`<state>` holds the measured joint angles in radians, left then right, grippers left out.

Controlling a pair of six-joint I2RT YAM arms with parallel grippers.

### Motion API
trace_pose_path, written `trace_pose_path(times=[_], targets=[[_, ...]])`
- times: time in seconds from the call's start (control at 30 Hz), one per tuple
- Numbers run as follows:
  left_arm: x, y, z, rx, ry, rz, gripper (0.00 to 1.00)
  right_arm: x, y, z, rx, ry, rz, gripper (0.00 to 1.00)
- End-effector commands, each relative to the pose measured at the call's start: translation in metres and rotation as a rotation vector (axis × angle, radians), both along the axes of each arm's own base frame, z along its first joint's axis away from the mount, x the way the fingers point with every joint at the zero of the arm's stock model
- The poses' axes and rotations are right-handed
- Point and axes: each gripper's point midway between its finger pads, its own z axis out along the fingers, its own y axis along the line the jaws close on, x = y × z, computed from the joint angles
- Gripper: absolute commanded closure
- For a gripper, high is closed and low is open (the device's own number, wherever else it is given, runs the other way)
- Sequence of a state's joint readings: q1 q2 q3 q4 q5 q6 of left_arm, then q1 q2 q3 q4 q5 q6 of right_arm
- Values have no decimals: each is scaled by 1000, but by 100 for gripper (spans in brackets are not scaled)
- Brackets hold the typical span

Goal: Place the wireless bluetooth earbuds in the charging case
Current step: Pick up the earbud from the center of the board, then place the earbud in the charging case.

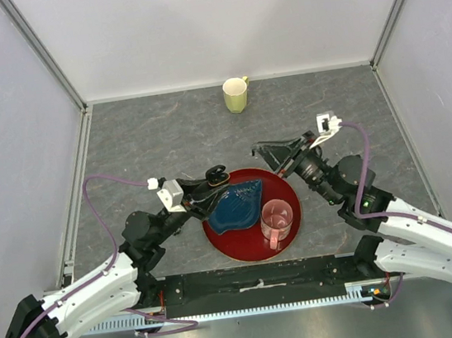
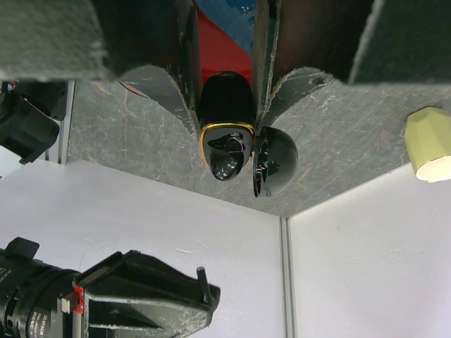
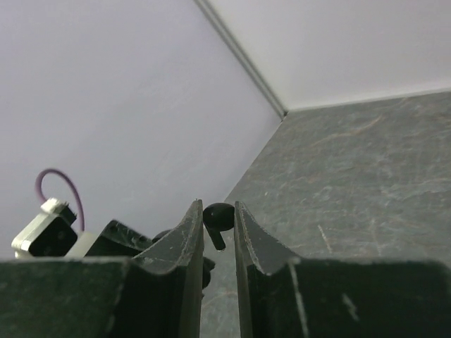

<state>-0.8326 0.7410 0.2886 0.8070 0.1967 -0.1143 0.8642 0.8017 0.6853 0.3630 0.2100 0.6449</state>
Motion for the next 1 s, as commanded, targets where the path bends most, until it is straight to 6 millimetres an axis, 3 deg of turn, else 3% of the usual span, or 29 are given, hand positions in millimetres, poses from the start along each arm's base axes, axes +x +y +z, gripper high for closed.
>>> trace_pose_path(times=[0.0, 0.33, 0.97], targets=[[-4, 1, 33, -70, -91, -15, 98, -20, 24, 31, 43, -89, 81, 100], [-5, -3, 34, -73, -92, -30, 98, -45, 70, 34, 55, -118, 160, 100], [-5, -1, 38, -89, -89, -26, 98, -52, 102, 10, -35, -106, 137, 100]])
